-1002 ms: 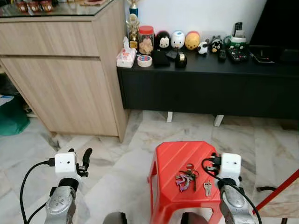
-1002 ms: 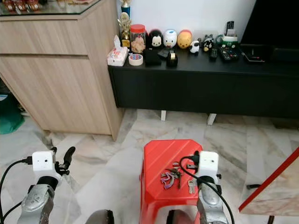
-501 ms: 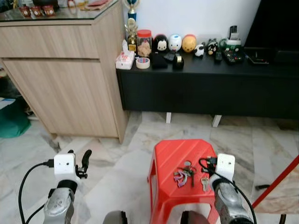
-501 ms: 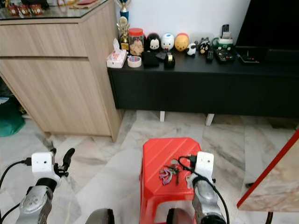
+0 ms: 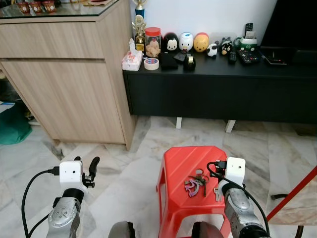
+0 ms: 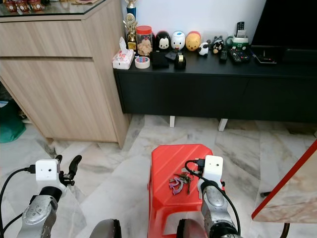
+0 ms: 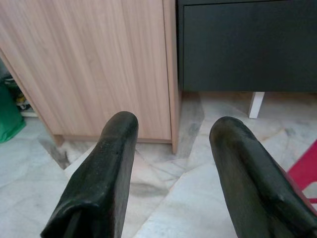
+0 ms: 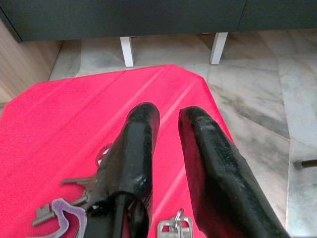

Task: Hang keys on a hook

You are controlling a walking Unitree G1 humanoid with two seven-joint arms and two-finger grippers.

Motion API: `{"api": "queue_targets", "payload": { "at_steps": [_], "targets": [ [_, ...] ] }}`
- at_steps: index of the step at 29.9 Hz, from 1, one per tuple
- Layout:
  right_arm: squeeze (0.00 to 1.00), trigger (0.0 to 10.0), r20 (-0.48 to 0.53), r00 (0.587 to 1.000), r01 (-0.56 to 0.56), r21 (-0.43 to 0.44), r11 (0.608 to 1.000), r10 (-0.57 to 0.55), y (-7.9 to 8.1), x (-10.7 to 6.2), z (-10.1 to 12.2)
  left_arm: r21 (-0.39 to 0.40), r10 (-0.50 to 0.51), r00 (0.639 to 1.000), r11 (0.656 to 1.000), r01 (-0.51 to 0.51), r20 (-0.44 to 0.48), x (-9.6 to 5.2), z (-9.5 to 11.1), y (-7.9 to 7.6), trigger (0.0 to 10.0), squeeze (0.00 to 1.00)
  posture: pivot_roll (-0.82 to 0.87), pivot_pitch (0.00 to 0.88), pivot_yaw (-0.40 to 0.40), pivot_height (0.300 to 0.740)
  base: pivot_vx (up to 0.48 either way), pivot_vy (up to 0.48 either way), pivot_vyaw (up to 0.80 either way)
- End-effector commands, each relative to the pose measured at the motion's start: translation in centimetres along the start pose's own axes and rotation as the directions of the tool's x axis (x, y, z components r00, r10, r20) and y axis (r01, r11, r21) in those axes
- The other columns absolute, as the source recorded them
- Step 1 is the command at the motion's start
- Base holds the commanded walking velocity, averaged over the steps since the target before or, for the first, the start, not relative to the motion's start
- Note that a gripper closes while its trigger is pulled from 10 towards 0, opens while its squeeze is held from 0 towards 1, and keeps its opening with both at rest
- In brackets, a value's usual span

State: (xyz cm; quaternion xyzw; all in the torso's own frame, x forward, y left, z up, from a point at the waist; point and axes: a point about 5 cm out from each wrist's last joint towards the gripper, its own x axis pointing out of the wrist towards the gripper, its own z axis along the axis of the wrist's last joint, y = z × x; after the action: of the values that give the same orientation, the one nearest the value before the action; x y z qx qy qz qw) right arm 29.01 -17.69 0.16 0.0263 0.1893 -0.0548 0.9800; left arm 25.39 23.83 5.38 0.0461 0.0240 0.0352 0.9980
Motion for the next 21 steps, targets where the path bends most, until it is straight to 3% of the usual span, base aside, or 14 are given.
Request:
{"api": "queue_targets", "payload": {
  "at_steps": [1, 9, 13, 21],
  "targets": [
    [0.0, 10.0, 0.002, 1.0, -0.014, -0.008, 1.0, 0.015, 0.4, 0.3, 0.5, 0.006, -0.013, 1.0, 1.0, 0.013, 0.009, 0.1, 0.4, -0.2, 10.0, 0.0, 0.06, 0.013, -0.007, 0.598, 0.0, 0.0, 0.0],
    [0.0, 10.0, -0.037, 0.999, -0.023, -0.023, 0.999, 0.022, 1.3, 0.5, 0.2, -0.003, -0.062, 0.992, 0.998, 0.063, 0.106, 1.2, 3.1, -2.1, 10.0, 0.0, 0.08, 0.066, -0.019, 0.598, 0.0, 0.0, 0.0],
    [0.0, 10.0, -0.058, 0.998, -0.022, 0.015, 1.0, 0.023, 1.7, 0.5, 0.1, -0.004, -0.098, 0.985, 0.995, 0.1, 0.142, 1.4, 4.4, -3.2, 10.0, 0.0, 0.09, 0.09, -0.012, 0.598, 0.0, 0.0, 0.0],
    [0.0, 10.0, -0.048, 0.999, -0.025, 0.01, 1.0, 0.025, 2.1, 0.8, 0.8, -0.006, -0.103, 0.984, 0.994, 0.105, 0.146, 0.9, 5.0, -3.3, 10.0, 0.0, 0.1, 0.139, -0.019, 0.598, 0.0, 0.0, 0.0]
  ]
}}
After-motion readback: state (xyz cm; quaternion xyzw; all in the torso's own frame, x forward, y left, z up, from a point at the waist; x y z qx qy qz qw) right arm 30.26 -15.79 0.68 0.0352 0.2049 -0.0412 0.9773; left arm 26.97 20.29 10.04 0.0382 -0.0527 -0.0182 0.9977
